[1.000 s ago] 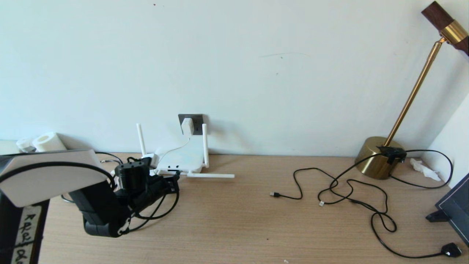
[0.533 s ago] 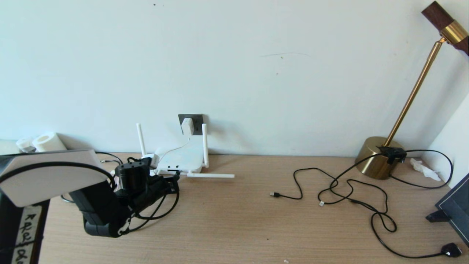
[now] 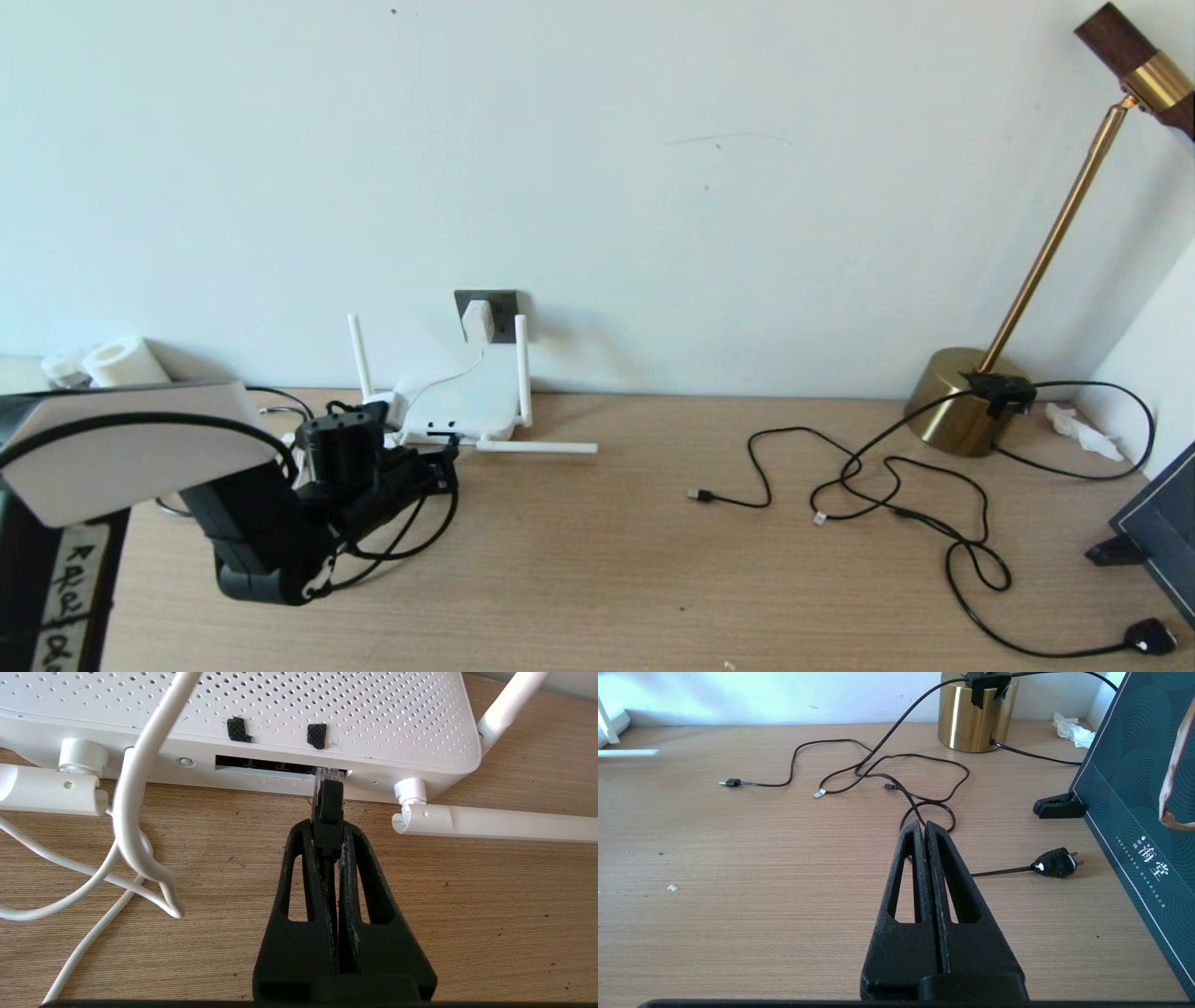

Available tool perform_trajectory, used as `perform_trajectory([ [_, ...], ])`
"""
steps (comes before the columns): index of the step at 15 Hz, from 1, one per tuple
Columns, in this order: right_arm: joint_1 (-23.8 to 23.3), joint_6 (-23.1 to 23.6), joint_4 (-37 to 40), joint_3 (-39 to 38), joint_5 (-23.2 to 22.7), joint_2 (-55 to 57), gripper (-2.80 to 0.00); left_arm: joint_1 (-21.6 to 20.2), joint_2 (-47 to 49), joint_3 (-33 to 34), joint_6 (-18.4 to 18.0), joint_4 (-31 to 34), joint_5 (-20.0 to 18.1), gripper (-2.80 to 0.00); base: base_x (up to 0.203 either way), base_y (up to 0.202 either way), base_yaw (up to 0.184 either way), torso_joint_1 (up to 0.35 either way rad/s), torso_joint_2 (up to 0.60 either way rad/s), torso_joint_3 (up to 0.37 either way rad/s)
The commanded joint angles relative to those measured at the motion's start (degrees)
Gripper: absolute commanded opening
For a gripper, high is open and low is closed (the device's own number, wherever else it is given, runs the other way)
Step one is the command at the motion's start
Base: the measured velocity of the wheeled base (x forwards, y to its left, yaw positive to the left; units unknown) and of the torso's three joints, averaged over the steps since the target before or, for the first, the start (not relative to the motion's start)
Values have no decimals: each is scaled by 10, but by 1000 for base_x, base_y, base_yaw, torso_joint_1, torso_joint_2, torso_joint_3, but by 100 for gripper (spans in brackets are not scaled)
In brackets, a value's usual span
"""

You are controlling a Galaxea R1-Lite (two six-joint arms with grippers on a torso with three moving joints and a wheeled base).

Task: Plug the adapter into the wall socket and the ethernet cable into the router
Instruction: Plug cable into router interface

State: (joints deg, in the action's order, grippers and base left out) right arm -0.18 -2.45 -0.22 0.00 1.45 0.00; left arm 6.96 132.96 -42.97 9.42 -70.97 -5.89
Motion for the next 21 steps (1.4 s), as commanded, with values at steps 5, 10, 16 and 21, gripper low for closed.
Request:
perform_trajectory([
  [5, 0, 0, 0, 0, 0, 0, -280, 5, -5, 3, 1, -5, 0, -280, 0, 0, 0, 0, 0, 0],
  [10, 0, 0, 0, 0, 0, 0, -280, 5, -15, 16, 2, -6, 0, -280, 0, 0, 0, 0, 0, 0],
  [16, 0, 0, 0, 0, 0, 0, -280, 5, -23, 19, 3, -7, 0, -280, 0, 0, 0, 0, 0, 0],
  [21, 0, 0, 0, 0, 0, 1, -280, 5, -22, 27, 4, -7, 0, -280, 0, 0, 0, 0, 0, 0],
])
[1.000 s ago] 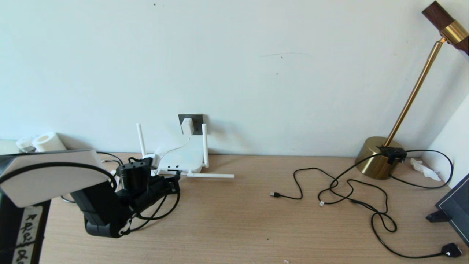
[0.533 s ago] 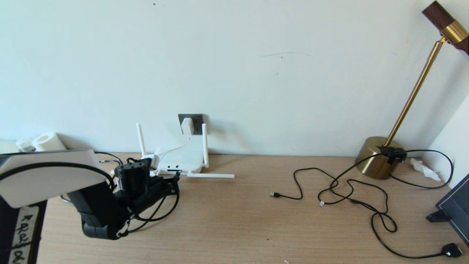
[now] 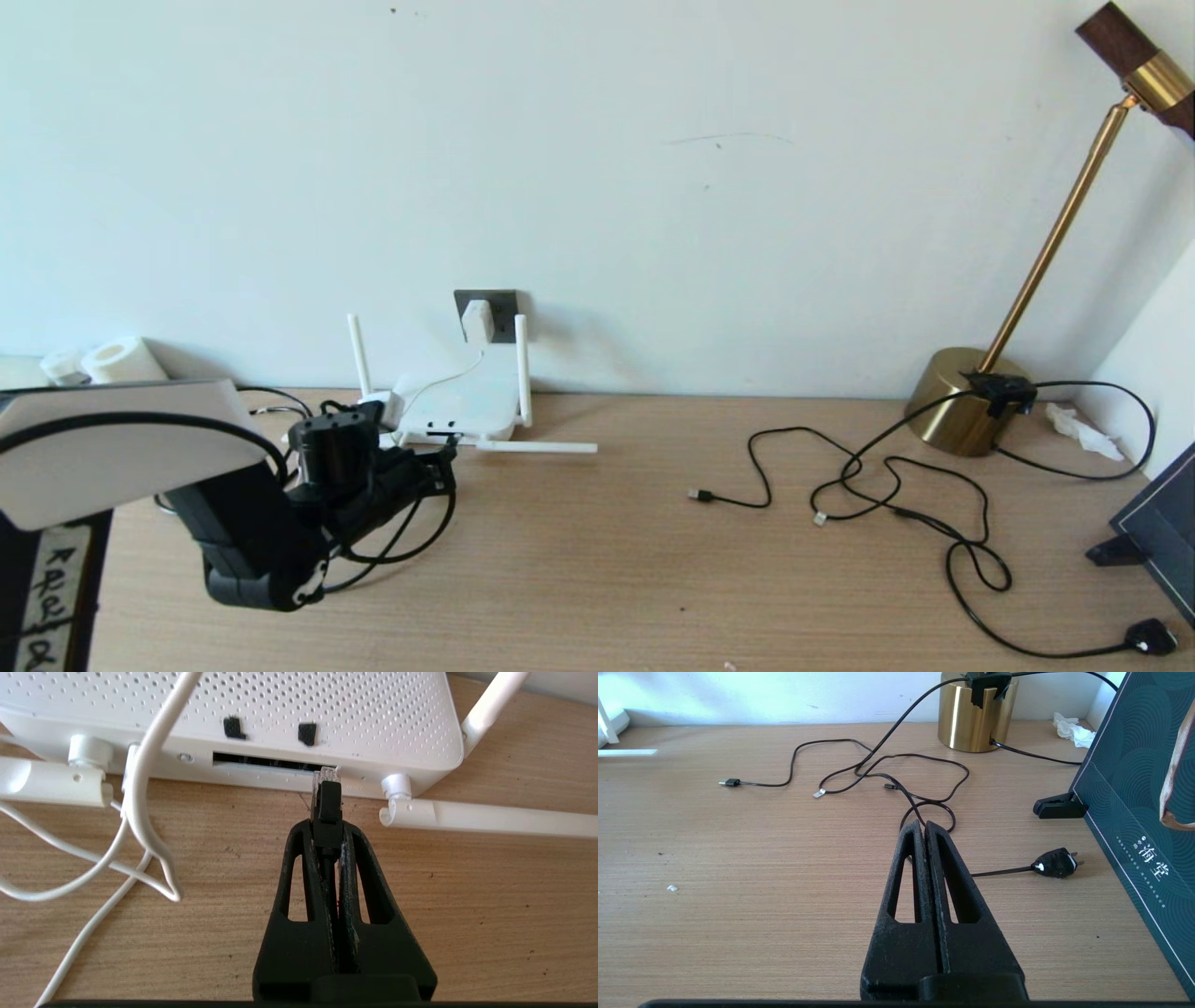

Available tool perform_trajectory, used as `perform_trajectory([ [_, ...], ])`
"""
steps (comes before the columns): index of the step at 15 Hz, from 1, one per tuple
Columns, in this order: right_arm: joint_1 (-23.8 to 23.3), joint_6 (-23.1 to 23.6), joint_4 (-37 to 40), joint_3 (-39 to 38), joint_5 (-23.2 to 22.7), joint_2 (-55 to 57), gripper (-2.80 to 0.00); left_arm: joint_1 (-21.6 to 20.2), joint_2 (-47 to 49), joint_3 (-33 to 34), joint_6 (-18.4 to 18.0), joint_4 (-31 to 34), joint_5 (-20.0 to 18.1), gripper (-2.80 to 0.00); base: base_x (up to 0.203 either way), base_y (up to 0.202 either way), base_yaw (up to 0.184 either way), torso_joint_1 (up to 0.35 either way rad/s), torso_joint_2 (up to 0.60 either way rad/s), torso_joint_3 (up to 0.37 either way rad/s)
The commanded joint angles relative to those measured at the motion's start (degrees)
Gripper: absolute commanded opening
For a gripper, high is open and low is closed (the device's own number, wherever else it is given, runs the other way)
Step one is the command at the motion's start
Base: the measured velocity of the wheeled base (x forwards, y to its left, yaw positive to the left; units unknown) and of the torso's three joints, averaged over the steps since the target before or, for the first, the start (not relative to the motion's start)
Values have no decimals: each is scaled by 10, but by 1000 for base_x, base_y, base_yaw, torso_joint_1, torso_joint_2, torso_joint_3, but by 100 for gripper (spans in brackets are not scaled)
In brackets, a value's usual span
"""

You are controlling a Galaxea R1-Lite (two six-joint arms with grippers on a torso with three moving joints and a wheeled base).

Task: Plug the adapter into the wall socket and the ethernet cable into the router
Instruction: Plug cable into router interface

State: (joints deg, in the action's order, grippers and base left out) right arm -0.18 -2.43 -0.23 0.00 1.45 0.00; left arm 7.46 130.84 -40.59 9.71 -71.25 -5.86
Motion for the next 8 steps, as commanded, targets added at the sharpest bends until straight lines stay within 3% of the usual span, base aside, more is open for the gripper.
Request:
perform_trajectory([
  [1, 0, 0, 0, 0, 0, 0, -280, 0, 0, 3, 1, -5, 0, -280, 0, 0, 0, 0, 0, 0],
  [8, 0, 0, 0, 0, 0, 1, -280, -3, 4, 1, 1, -5, 0, -280, 0, 0, 0, 0, 0, 0],
])
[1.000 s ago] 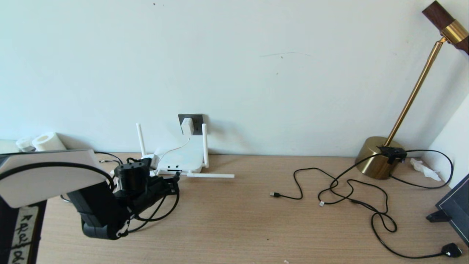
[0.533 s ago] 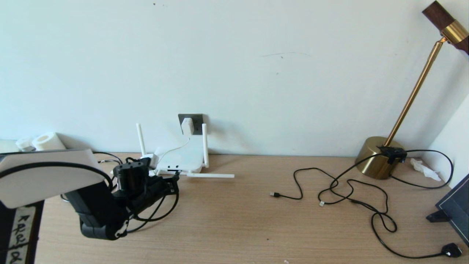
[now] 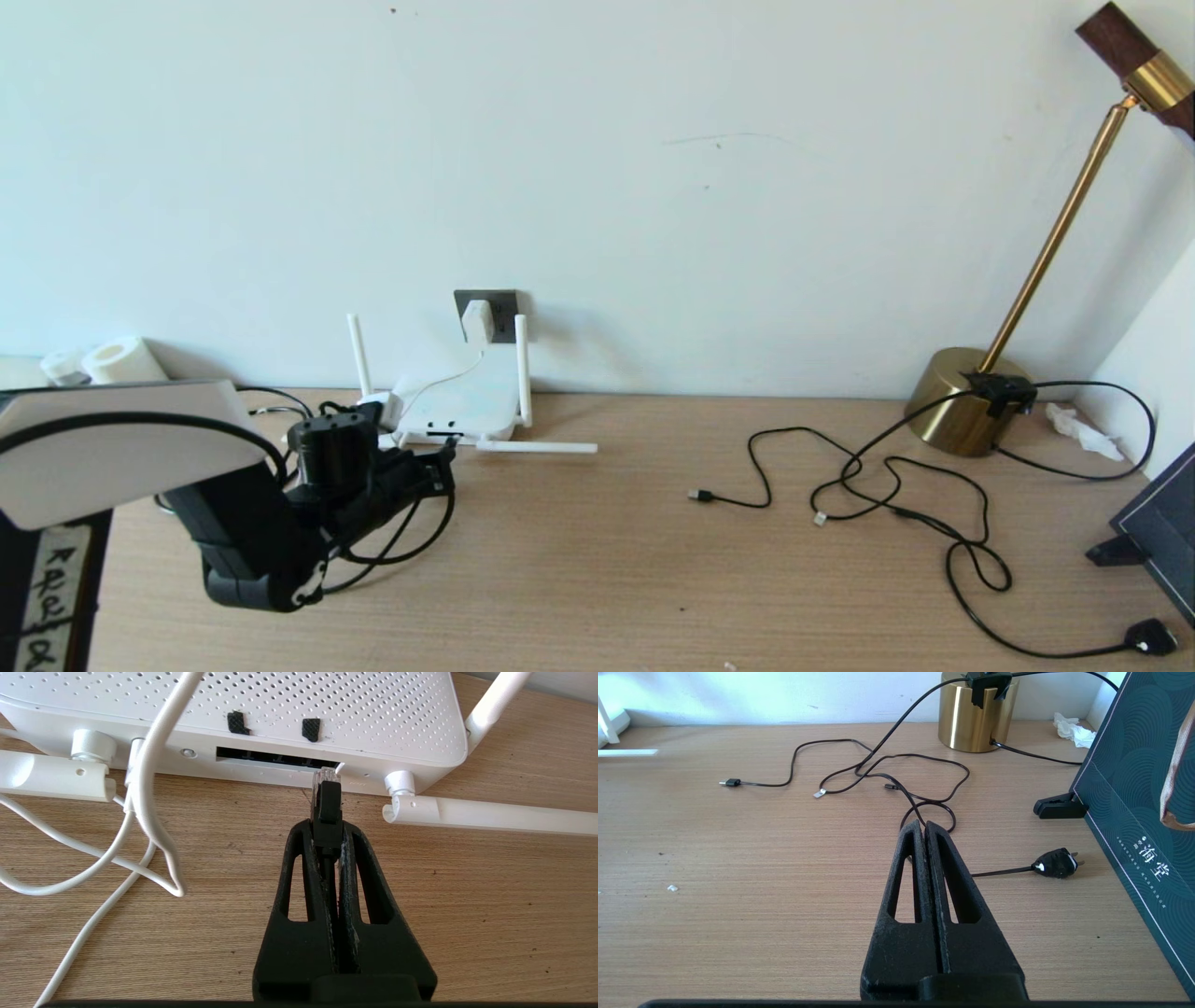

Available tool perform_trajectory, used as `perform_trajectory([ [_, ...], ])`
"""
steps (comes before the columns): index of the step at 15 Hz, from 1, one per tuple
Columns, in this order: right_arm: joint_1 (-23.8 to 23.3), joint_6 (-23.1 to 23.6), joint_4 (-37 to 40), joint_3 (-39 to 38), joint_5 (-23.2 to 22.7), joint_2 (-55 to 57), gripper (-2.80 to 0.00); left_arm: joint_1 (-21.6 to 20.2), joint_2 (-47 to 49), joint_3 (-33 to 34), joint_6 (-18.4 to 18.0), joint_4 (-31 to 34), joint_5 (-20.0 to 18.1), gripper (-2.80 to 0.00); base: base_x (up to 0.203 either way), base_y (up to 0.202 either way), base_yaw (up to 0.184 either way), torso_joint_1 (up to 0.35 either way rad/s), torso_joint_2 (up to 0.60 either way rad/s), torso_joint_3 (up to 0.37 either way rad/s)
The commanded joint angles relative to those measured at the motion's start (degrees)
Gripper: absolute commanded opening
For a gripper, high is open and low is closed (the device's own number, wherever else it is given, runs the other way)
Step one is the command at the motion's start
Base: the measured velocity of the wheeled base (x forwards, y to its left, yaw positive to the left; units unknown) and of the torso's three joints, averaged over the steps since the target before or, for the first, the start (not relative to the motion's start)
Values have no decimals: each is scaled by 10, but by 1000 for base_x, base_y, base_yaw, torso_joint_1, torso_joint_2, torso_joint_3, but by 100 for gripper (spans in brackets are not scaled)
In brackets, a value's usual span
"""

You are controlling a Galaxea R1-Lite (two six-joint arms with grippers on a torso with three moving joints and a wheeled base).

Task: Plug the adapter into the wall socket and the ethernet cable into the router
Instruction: Plug cable into router interface

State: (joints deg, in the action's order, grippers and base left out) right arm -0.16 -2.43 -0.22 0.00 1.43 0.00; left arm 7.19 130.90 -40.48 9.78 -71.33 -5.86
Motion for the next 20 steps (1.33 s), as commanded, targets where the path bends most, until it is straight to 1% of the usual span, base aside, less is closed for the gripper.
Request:
perform_trajectory([
  [1, 0, 0, 0, 0, 1, 0, -280, -2, 4, 0, 2, -4, 0, -280, 0, 0, 0, 0, 0, 0],
  [5, 0, 0, 0, 0, 0, 0, -280, -2, 5, 1, 16, -4, -1, -280, 0, 0, 0, 0, 0, 0],
  [20, 0, 0, 0, 0, 0, 0, -280, -5, 2, -5, 15, -3, -1, -280, 0, 0, 0, 0, 0, 0],
])
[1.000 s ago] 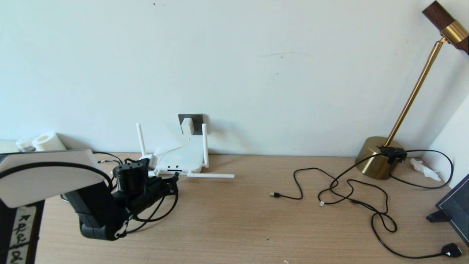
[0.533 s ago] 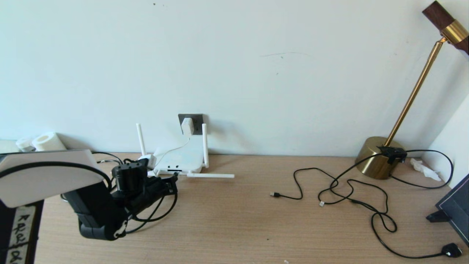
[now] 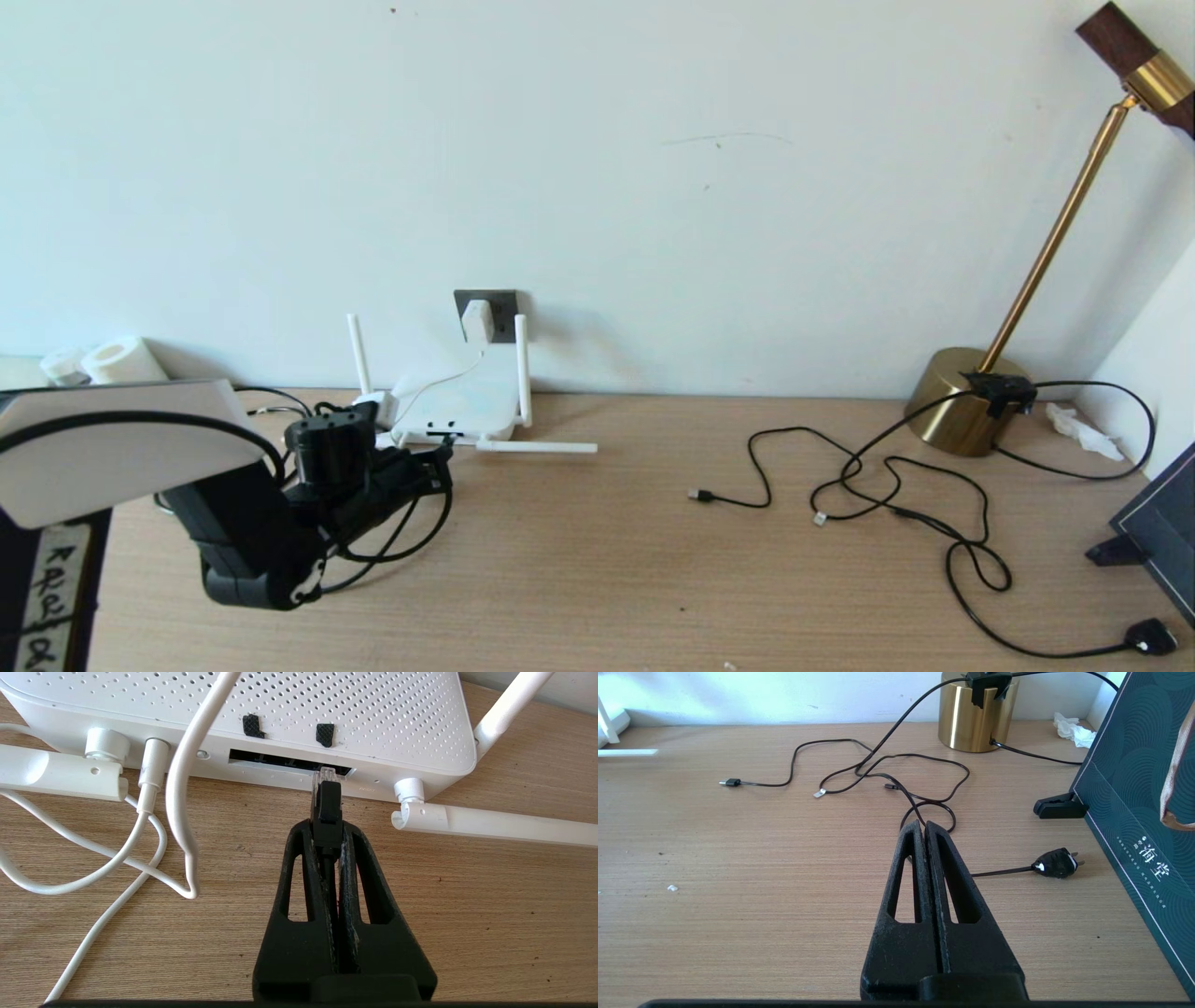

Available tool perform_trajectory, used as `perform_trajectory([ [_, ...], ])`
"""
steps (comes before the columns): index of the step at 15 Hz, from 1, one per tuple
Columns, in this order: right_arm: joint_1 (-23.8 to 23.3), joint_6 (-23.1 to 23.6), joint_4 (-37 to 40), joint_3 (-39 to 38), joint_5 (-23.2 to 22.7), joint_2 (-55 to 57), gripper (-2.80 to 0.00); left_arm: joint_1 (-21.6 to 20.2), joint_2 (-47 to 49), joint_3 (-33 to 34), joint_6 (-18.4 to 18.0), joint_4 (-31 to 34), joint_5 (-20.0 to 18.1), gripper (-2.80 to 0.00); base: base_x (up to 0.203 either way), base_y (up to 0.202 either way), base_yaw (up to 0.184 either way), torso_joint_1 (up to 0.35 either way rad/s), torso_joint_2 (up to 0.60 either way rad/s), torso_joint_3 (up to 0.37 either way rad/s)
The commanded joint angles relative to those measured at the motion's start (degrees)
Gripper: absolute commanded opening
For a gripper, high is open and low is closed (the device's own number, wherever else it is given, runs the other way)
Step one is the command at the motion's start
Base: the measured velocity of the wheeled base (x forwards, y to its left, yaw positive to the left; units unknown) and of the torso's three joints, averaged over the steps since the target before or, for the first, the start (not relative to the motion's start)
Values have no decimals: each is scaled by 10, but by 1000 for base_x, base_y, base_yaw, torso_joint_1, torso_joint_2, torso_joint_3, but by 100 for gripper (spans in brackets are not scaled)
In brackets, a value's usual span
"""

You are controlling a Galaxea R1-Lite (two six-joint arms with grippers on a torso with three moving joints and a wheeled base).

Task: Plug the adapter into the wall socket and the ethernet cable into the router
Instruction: Plug cable into router interface

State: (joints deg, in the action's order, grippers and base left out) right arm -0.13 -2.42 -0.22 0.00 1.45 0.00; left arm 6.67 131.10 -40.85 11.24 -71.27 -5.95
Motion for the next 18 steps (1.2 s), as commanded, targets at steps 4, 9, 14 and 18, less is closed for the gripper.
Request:
perform_trajectory([
  [4, 0, 0, 0, 0, 0, 0, -280, -1, 2, -3, 0, -4, 0, -280, 0, 0, 0, 0, 0, 0],
  [9, 0, 0, 0, 0, 0, 0, -280, -1, 4, -15, 0, -1, 0, -280, 0, 0, 0, 0, 0, 0],
  [14, 0, 0, 0, 0, 0, 1, -280, 0, 6, -15, 0, -1, 0, -280, 0, 0, 0, 0, 0, 0],
  [18, 0, 0, 0, 0, 0, 0, -280, -1, 6, -14, 0, -1, 0, -280, 0, 0, 0, 0, 0, 0],
])
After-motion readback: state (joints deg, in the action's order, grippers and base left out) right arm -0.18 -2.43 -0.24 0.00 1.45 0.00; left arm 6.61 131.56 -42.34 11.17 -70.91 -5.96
